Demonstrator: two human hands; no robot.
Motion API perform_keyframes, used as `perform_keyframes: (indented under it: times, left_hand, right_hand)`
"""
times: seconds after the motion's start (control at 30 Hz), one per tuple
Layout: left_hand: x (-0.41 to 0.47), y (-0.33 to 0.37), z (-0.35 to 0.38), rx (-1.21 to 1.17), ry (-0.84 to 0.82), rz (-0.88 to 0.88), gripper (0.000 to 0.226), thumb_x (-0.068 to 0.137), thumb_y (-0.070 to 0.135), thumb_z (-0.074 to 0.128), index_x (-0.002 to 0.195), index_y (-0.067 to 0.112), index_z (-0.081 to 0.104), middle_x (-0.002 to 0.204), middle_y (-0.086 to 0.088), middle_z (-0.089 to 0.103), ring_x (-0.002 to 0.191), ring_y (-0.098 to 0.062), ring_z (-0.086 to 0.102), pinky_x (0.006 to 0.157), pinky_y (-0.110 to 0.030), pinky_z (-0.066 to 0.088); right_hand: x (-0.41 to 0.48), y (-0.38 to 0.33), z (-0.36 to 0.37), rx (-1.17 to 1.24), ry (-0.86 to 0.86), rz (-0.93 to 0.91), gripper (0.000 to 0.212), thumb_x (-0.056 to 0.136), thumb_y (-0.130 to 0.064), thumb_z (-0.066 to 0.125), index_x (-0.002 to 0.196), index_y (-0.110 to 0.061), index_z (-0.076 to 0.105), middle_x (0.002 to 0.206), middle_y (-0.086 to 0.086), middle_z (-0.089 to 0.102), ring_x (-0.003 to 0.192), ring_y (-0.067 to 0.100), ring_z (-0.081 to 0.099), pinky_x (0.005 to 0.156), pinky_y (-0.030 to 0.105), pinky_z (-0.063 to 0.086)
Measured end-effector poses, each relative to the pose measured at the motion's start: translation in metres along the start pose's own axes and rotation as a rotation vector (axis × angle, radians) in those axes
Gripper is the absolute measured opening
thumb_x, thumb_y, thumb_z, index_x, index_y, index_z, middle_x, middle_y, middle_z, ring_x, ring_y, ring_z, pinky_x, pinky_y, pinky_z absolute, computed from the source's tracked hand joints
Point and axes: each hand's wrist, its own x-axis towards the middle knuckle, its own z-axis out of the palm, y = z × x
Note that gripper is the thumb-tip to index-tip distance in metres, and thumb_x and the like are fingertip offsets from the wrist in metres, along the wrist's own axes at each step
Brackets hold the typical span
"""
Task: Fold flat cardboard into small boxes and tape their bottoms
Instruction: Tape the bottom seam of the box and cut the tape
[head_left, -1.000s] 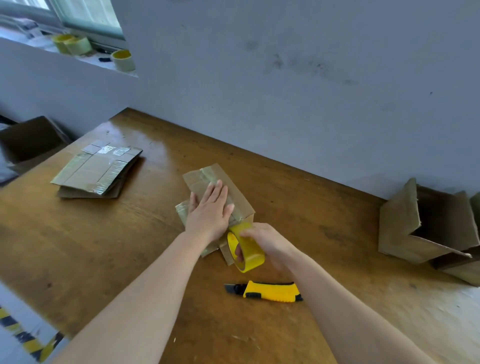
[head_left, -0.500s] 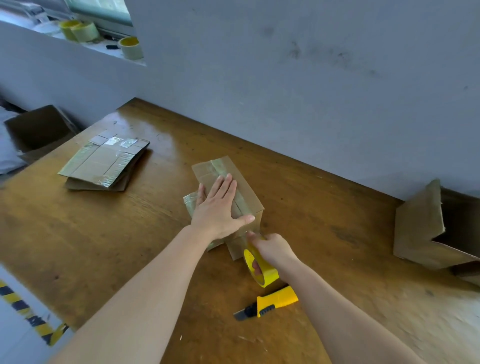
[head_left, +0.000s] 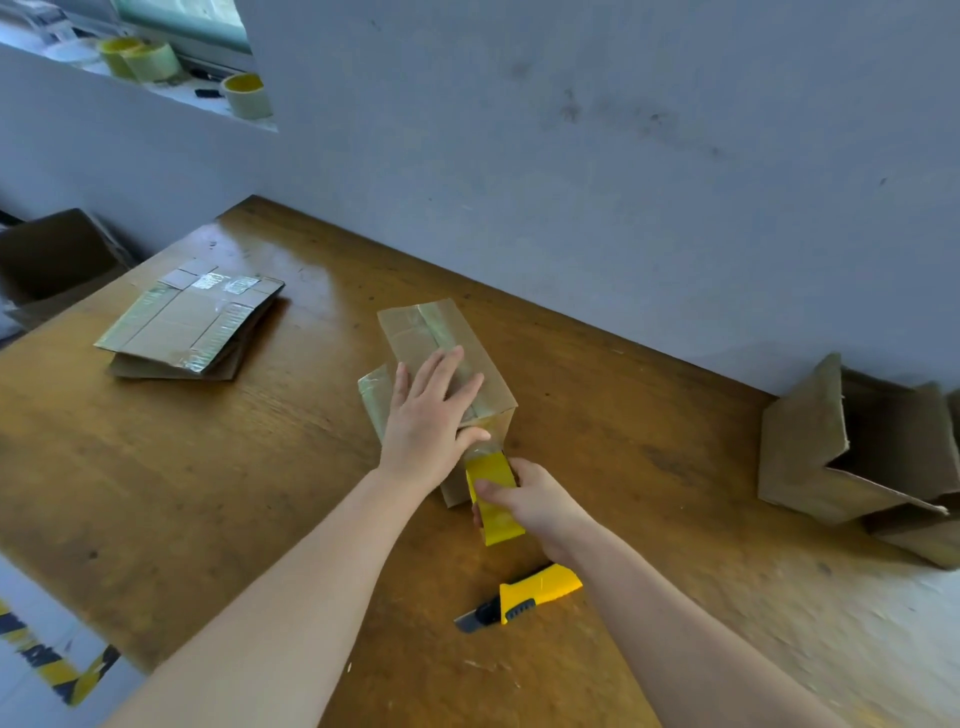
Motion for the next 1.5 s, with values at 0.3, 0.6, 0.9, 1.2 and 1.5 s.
perform_keyframes:
  times: [0.3, 0.6, 0.9, 1.2, 1.5]
  left_hand:
    - [-0.061, 0.032, 0.004, -0.755, 0.354, -0.721, 0.027, 0.097, 0.038, 0.041, 0.091, 0.012, 0.047, 0.097, -0.005, 0.048, 0.093, -0.024, 0.049, 0.075, -0.032, 0.047]
    - [-0.055, 0.047, -0.003, -1.2, -0.035, -0.957, 0.009, 0.09, 0.028, 0.064, 0.09, 0.022, 0.072, 0.088, 0.007, 0.067, 0.084, -0.012, 0.06, 0.066, -0.026, 0.05]
    - [-0.049, 0.038, -0.003, -1.268, 0.006, -1.109, 0.016, 0.09, 0.017, 0.066, 0.103, 0.017, 0.073, 0.109, 0.001, 0.061, 0.11, -0.025, 0.053, 0.102, -0.046, 0.045]
    - [-0.047, 0.033, -0.001, -1.199, 0.037, -1.099, 0.008, 0.089, 0.018, 0.067, 0.097, 0.015, 0.067, 0.092, 0.005, 0.056, 0.101, -0.022, 0.051, 0.088, -0.036, 0.046]
    - [-0.043, 0.022, -0.009, -1.153, 0.107, -1.097, 0.015, 0.091, 0.016, 0.064, 0.106, 0.015, 0.066, 0.107, 0.003, 0.052, 0.103, -0.018, 0.046, 0.089, -0.035, 0.044]
  right_hand:
    - [-0.007, 0.004, 0.007, 0.032, 0.037, 0.006, 0.013, 0.094, -0.024, 0.064, 0.106, -0.022, 0.06, 0.087, -0.002, 0.071, 0.079, 0.011, 0.067, 0.07, 0.022, 0.051]
    - [-0.01, 0.004, 0.005, -0.057, -0.044, -0.055, 0.034, 0.086, -0.025, 0.067, 0.119, -0.019, 0.06, 0.11, 0.004, 0.069, 0.101, 0.019, 0.064, 0.089, 0.032, 0.051]
    - [-0.02, 0.055, -0.02, -1.389, -0.124, -0.083, 0.06, 0.077, -0.043, 0.075, 0.131, -0.026, 0.053, 0.127, 0.003, 0.052, 0.122, 0.024, 0.045, 0.098, 0.039, 0.041]
    - [-0.021, 0.057, -0.046, -1.126, 0.052, -0.246, 0.041, 0.091, -0.03, 0.063, 0.13, -0.03, 0.05, 0.124, -0.004, 0.056, 0.114, 0.022, 0.056, 0.091, 0.034, 0.048]
    - [-0.022, 0.022, -0.059, -0.891, -0.024, -0.292, 0.029, 0.098, -0.035, 0.051, 0.126, -0.032, 0.056, 0.118, -0.006, 0.06, 0.108, 0.013, 0.056, 0.097, 0.032, 0.047]
